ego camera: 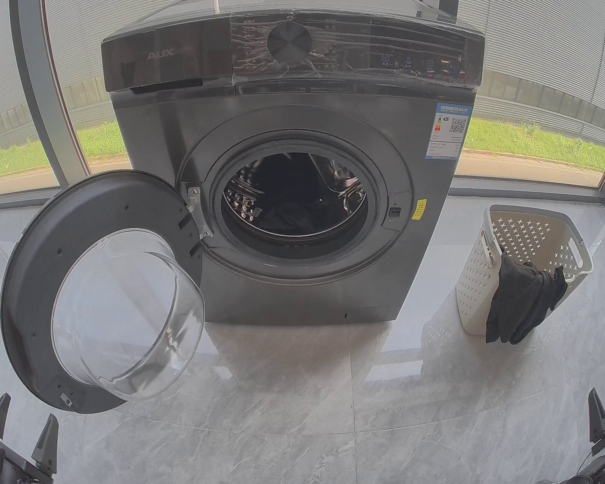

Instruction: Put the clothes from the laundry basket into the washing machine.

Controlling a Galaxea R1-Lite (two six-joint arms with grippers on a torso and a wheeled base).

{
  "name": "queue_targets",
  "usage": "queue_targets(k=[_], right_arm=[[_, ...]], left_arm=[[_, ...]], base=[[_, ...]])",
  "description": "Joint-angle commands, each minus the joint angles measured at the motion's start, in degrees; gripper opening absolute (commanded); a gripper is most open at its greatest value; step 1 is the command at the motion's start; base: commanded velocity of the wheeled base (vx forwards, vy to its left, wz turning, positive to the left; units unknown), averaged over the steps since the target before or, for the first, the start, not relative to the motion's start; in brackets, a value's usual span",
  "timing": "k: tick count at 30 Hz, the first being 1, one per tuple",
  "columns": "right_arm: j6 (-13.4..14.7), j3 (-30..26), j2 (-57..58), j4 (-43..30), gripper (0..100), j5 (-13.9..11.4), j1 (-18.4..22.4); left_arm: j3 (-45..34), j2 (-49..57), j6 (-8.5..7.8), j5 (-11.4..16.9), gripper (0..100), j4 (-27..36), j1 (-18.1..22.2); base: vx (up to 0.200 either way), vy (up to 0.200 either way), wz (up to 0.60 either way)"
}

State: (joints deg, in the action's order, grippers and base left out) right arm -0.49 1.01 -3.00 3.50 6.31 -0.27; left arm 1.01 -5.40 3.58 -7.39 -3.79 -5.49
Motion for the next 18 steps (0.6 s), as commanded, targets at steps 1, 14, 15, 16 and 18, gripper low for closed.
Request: queue_targets(k=[1, 14, 15, 16, 18], right_arm=[[2.16, -1.01, 2.38, -1.30, 100, -2.89, 0.62], [1.01, -1.01, 2.38, -3.59, 100, -5.88, 0.62], [1.10, -1.01, 2.38, -3.59, 100, -5.79, 0.62], [1.10, -1.01, 2.38, -3.59, 100, -5.79, 0.62], [1.01, -1.01, 2.30, -3.50, 100, -5.79, 0.62]], left_arm=[[-0.92, 3.55, -2.00, 5.37, 100, 0.10, 5.84], [-0.05, 5.40, -4.81, 6.95, 100, 3.09, 5.57], [0.48, 5.40, -5.25, 6.33, 100, 3.97, 5.57], [0.57, 5.40, -5.25, 6.07, 100, 4.32, 5.57], [0.31, 5.40, -3.50, 5.54, 100, 4.14, 5.66]], base=[[0.000, 0.000, 0.00], [0.000, 0.000, 0.00], [0.000, 0.000, 0.00], [0.000, 0.000, 0.00], [0.000, 0.000, 0.00]])
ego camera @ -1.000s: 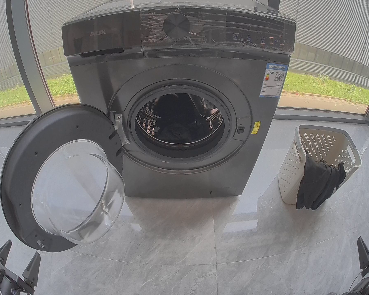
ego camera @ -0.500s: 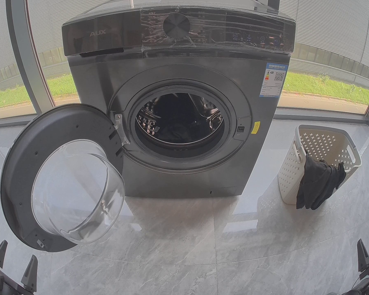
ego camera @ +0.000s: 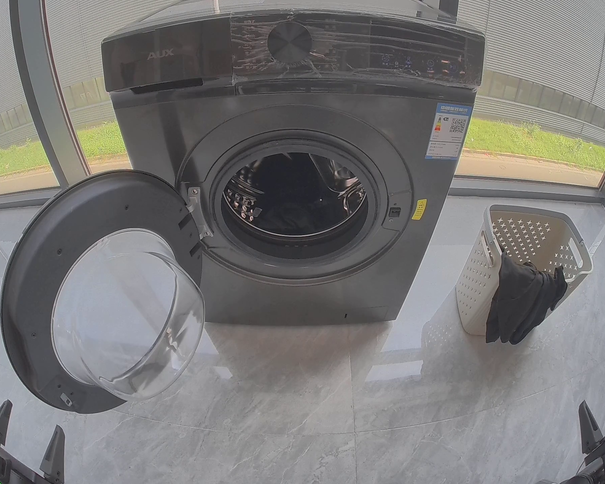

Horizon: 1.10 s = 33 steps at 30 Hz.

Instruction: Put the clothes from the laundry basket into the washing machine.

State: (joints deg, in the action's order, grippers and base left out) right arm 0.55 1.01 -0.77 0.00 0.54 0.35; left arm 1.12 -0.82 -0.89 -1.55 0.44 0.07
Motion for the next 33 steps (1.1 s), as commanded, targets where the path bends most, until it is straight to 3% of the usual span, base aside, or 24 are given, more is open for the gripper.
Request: queue_targets(k=[1, 5, 33], right_arm=[[-0.02, -1.01, 0.15, 0.00, 100, -0.01, 0.00], [-0.11, -1.01, 0.06, 0.00, 100, -0.01, 0.00], [-0.11, -1.01, 0.06, 0.00, 100, -0.01, 0.00]], left_arm=[[-0.42, 0.82, 1.77, -0.12, 100, 0.00, 0.10], [-1.12, 0.82, 1.42, 0.14, 100, -0.09, -0.07], [-1.12, 0.82, 1.94, 0.05, 100, -0.18, -0.07]], base=[[0.000, 0.000, 0.00], [0.000, 0.000, 0.00], [0.000, -0.200, 0.00]])
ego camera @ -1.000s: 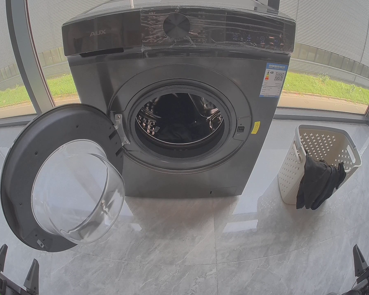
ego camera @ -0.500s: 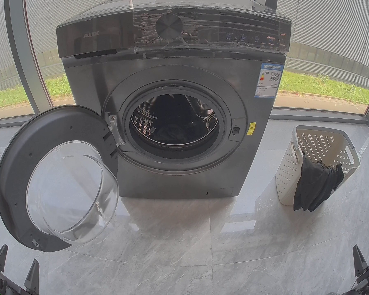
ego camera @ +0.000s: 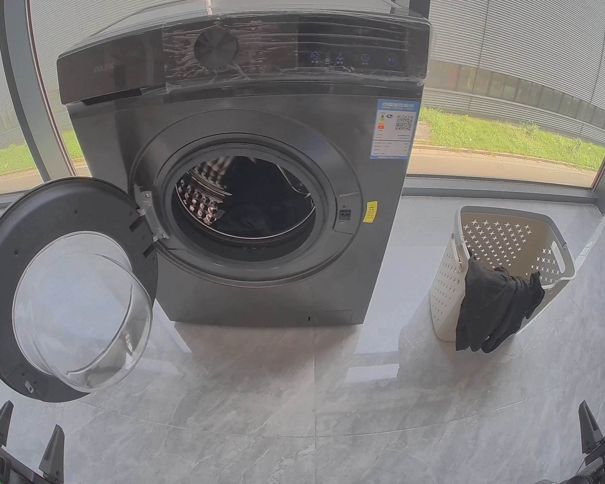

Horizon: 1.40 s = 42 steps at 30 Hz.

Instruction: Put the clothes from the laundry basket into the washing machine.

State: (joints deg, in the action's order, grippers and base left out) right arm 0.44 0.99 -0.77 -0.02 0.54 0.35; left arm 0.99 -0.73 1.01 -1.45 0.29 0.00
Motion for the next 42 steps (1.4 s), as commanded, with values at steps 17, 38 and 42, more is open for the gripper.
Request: queue_targets(k=[17, 38, 42], right_arm=[[0.00, -0.99, 0.06, 0.02, 100, -0.01, 0.00], [0.00, -0.99, 0.06, 0.02, 100, -0.01, 0.00], [0.00, -0.99, 0.06, 0.02, 100, -0.01, 0.00]], left_arm=[[-0.99, 0.73, 0.22, -0.04, 100, -0.03, 0.00], [-0.99, 0.73, 0.13, -0.04, 100, -0.03, 0.00], [-0.99, 0.73, 0.13, -0.04, 100, -0.03, 0.00]], base=[[0.000, -0.200, 0.00], [0.000, -0.200, 0.00], [0.000, -0.200, 0.00]])
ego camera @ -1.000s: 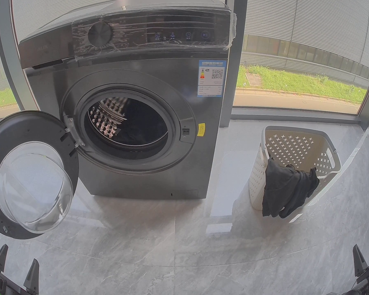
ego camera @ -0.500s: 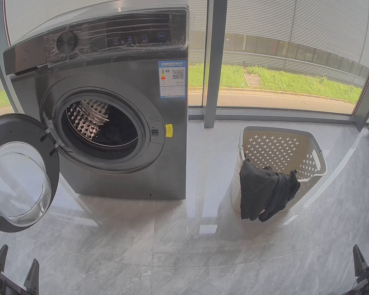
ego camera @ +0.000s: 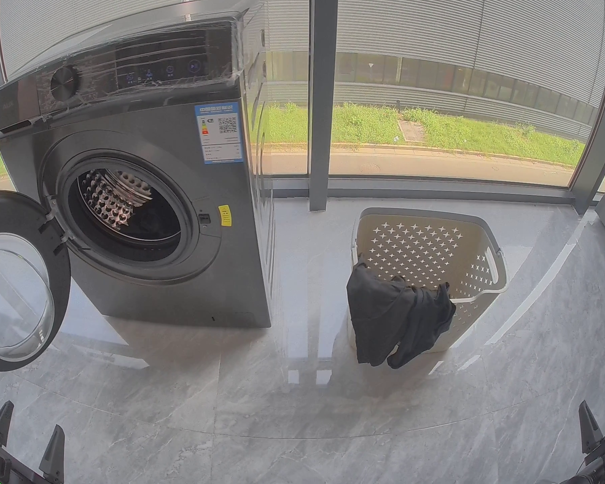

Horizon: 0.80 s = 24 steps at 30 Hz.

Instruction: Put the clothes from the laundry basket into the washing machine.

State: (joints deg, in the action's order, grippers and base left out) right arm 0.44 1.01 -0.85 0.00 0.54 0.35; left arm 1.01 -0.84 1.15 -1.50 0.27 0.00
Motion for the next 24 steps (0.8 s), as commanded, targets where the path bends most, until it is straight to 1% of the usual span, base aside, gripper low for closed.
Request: queue_targets(k=[1, 20, 23, 24], right_arm=[[0.00, -1.01, 0.24, 0.00, 100, -0.01, 0.00], [0.00, -1.01, 0.15, 0.00, 100, -0.01, 0.00], [0.00, -1.01, 0.15, 0.00, 100, 0.08, 0.00], [-0.09, -1.01, 0.15, 0.00, 100, -0.10, 0.00]], left_arm=[[-1.01, 0.84, 0.08, 0.01, 100, 0.00, 0.00], [-1.01, 0.84, -0.18, 0.01, 100, 0.00, 0.00], [-1.01, 0.84, -0.27, 0.01, 100, 0.00, 0.00], [-1.01, 0.84, -0.53, 0.01, 100, 0.00, 0.00]], base=[[0.000, -0.200, 0.00], [0.000, -0.200, 0.00], [0.000, 0.000, 0.00], [0.000, 0.000, 0.00]])
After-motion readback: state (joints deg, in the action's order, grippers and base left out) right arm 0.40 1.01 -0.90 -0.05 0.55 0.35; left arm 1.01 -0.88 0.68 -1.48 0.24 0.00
